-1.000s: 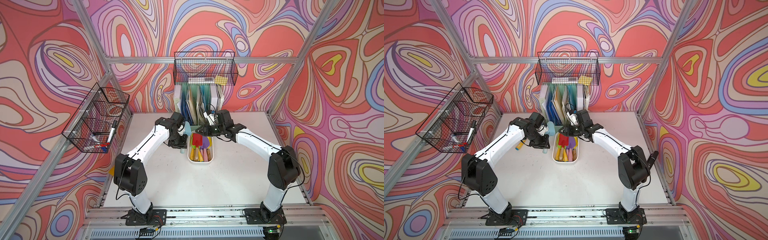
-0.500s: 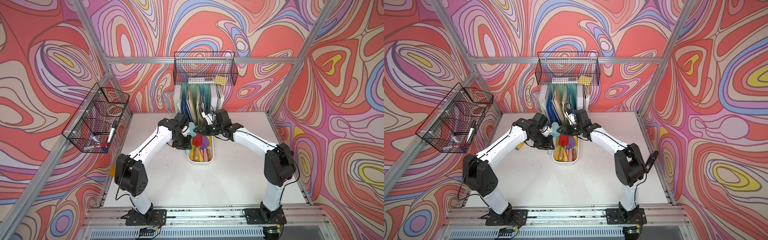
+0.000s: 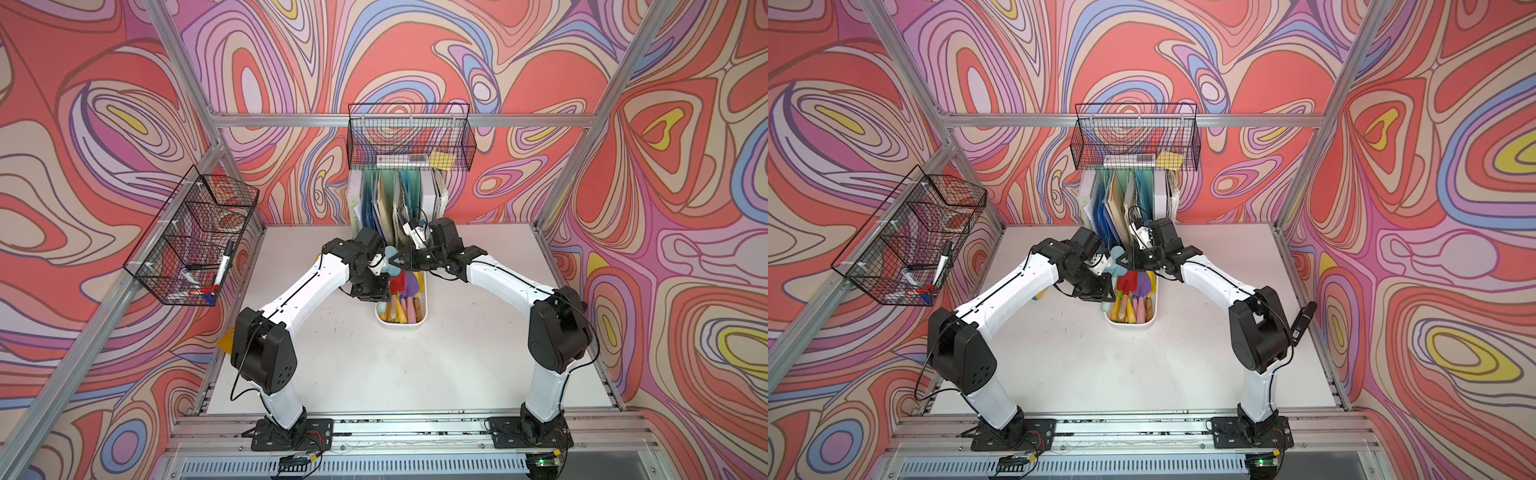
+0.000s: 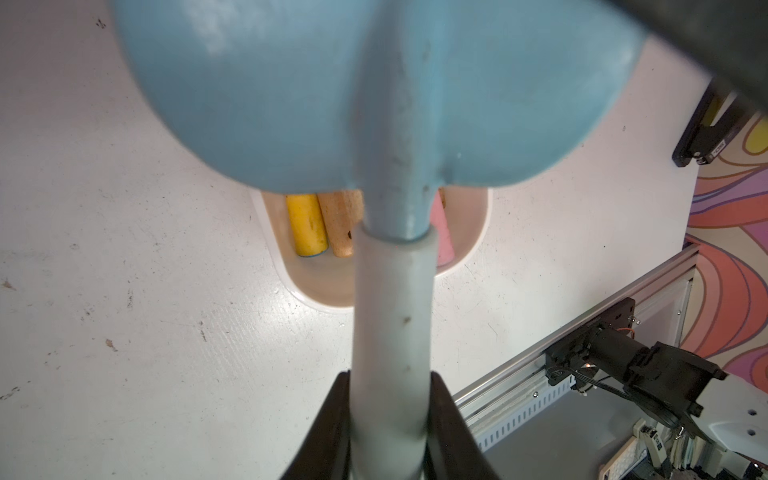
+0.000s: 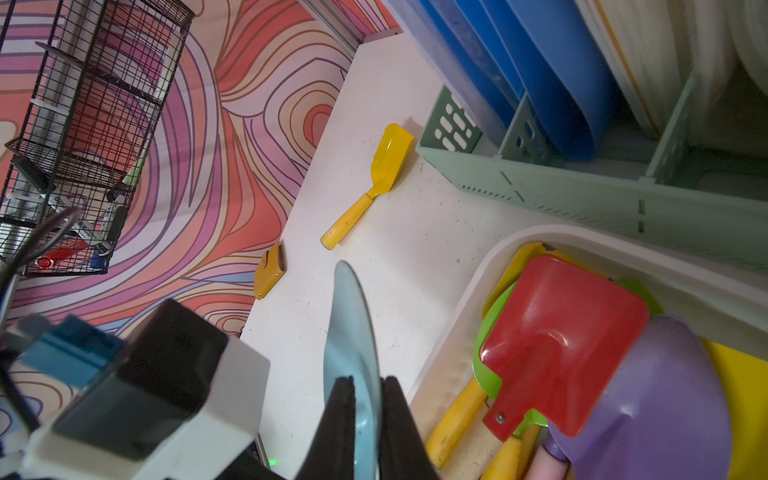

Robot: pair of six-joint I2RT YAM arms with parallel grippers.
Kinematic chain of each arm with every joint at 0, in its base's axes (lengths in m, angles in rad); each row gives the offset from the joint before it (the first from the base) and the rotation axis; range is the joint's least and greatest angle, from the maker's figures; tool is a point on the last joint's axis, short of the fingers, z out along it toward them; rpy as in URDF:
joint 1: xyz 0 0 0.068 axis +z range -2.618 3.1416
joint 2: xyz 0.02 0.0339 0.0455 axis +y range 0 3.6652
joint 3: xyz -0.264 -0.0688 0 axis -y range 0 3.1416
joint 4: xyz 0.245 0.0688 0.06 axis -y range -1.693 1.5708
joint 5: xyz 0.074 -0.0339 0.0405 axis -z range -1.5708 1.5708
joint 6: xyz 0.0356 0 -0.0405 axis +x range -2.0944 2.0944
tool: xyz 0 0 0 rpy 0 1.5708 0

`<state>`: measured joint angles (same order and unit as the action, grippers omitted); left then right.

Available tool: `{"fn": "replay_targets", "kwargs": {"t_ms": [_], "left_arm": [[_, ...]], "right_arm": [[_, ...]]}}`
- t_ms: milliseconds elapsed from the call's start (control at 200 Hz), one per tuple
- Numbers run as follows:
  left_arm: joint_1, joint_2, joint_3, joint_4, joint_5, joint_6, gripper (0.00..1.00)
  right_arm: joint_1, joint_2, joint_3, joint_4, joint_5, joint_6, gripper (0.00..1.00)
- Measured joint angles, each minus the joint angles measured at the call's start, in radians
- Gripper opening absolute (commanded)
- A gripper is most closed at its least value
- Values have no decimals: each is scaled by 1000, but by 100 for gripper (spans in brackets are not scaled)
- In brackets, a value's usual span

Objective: Put the shovel into the storage box
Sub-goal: Pick up the shovel from the center of the board, then place the shovel in the storage box.

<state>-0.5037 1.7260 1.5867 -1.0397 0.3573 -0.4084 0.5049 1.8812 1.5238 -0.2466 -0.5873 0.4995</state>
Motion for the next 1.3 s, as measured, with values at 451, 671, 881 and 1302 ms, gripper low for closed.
{"fn": "replay_targets", "kwargs": {"t_ms": [451, 671, 881, 1302], "left_arm": [[0, 0, 14, 10, 0, -9, 82], [0, -12, 15, 13, -2, -7, 86], [0, -87, 2, 39, -22, -3, 87], [0, -161, -90, 135, -25, -4, 87]], "right_arm": [[0, 0, 0, -1, 10, 3, 0], [-5, 0, 0, -22, 16, -24, 0], [-77, 0, 0, -61, 11, -72, 0], [-156, 76, 18, -196, -8, -274, 0]]}}
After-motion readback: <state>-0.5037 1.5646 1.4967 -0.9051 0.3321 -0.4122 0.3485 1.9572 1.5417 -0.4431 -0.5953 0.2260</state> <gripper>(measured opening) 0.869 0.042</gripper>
